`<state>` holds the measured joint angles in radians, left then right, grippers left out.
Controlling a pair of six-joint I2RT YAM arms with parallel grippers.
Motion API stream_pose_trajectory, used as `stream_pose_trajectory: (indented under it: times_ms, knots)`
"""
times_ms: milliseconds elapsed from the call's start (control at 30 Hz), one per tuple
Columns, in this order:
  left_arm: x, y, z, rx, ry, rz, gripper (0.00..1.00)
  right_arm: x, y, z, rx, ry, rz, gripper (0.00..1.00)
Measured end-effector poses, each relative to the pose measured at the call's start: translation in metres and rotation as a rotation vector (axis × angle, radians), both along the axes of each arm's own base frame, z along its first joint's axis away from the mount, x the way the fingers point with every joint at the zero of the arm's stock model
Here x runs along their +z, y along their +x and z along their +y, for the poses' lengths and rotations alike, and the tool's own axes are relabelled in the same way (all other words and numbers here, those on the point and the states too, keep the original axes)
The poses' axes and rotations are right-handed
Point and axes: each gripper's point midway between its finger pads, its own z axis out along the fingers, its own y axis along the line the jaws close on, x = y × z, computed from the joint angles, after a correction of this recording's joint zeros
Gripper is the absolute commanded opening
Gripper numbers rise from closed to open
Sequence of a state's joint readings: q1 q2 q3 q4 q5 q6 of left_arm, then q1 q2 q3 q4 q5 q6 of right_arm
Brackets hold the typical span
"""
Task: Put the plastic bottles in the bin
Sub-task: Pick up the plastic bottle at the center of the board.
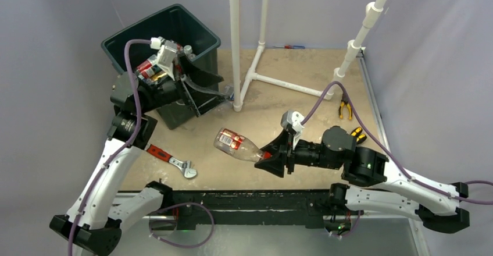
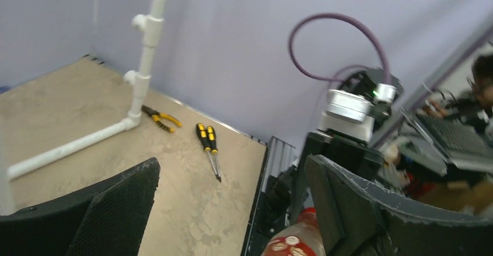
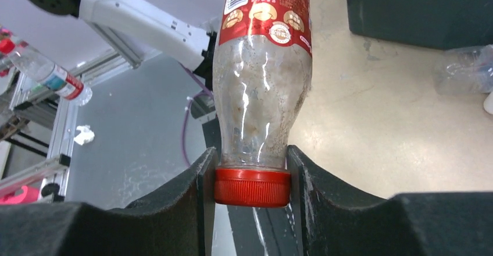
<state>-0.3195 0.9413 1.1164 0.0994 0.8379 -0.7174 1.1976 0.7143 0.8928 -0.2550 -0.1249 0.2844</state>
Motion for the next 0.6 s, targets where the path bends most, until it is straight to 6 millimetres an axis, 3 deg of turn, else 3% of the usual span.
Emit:
stream_pose_trajectory:
  times_ms: [67,133,233,333,467,600]
  knots:
    - [0.015,-0.020,-0.014,-0.083,0.022,-0.071,0.99,-0.003,-0.004,-0.003,0.019,-0.052,0.003,0.00]
    - [0.014,-0.038,-0.026,-0.155,0.043,-0.101,0.99,-0.012,-0.007,-0.005,0.040,-0.112,0.009,0.00]
    - [-0.006,-0.061,-0.045,-0.246,0.078,-0.095,0.99,-0.023,-0.009,-0.006,0.068,-0.182,0.000,0.00]
    - [-0.042,-0.080,-0.064,-0.305,0.160,-0.043,0.99,-0.034,-0.008,-0.005,0.077,-0.238,-0.003,0.00]
    - [-0.074,-0.090,-0.067,-0.313,0.263,0.003,0.98,-0.044,-0.013,-0.006,0.118,-0.283,-0.006,0.00]
    - [-0.087,-0.091,-0.053,-0.266,0.330,-0.007,0.94,-0.041,-0.019,-0.005,0.163,-0.299,-0.012,0.00]
